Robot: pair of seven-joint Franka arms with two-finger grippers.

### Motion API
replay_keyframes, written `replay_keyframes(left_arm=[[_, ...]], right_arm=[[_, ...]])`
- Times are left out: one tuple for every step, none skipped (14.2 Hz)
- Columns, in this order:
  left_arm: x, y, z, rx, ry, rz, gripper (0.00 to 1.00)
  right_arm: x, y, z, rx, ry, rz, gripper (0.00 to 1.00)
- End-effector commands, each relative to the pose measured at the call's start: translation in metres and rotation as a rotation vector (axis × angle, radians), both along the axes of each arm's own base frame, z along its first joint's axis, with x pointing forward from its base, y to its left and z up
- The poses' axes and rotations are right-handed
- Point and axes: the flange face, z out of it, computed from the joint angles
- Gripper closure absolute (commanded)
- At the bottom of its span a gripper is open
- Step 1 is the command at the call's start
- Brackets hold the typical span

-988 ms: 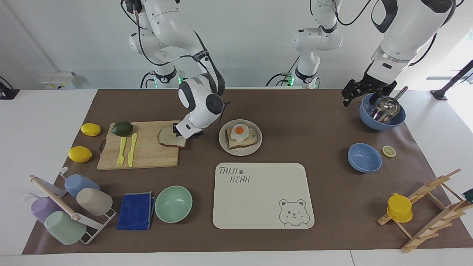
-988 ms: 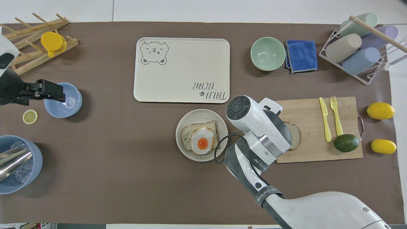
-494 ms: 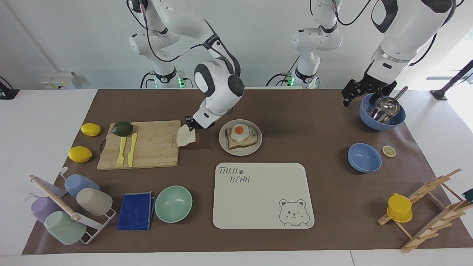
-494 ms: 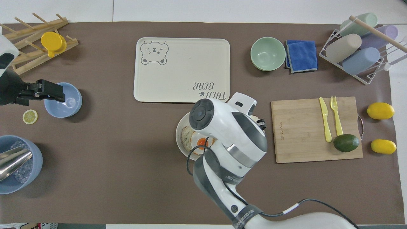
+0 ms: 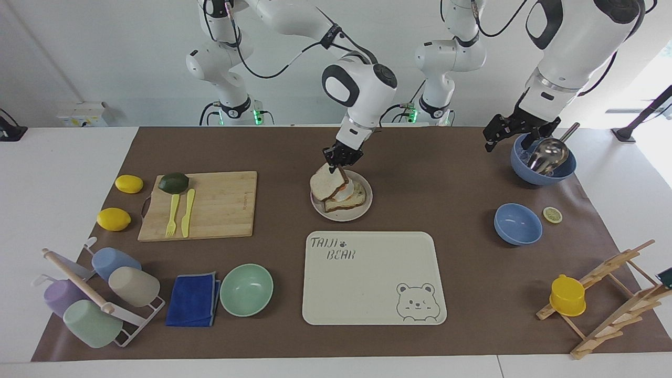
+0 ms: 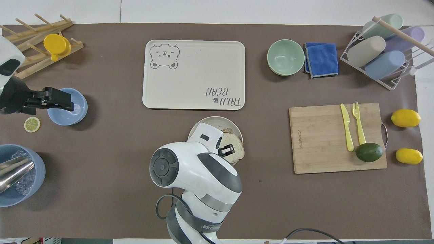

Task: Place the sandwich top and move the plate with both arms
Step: 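Carry the bread slice over the egg plate with the right gripper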

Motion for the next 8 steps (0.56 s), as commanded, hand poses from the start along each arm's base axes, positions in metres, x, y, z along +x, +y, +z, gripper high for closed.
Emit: replay_keyframes(left_arm=[[-0.009,0.001,-0.003,-0.034,-0.014,0.009,0.00],[-0.009,0.000,-0.006,-0.048,-0.012,0.012,0.00],[-0.008,-0.001,-0.007,-0.057,-0.013,0.013,0.00],[-0.008,-0.001,-0.007,-0.060,-0.012,0.014,0.00],[-0.008,-0.001,-0.009,-0.060,-0.011,0.014,0.00],[-0.008,-0.001,-0.009,-0.061,-0.015,0.014,0.00],[-0.007,-0.003,-0.012,-0.070,-0.013,0.013,0.00],[-0.007,-0.003,-0.015,-0.086,-0.012,0.019,0.00]], right_arm=[[0.011,-0.007,-0.007,0.054,-0.009,-0.031,1.00],[0.013,-0.006,-0.007,0.070,-0.023,-0.036,1.00],[0.012,-0.003,-0.007,0.086,-0.031,-0.055,1.00],[0.010,0.001,-0.007,0.107,-0.021,-0.076,1.00],[0.010,0.001,-0.006,0.124,-0.016,-0.092,1.00],[0.009,0.004,-0.007,0.135,-0.019,-0.088,1.00],[0.010,0.004,-0.007,0.137,-0.022,-0.091,1.00],[0.011,0.005,-0.006,0.142,-0.025,-0.090,0.95]])
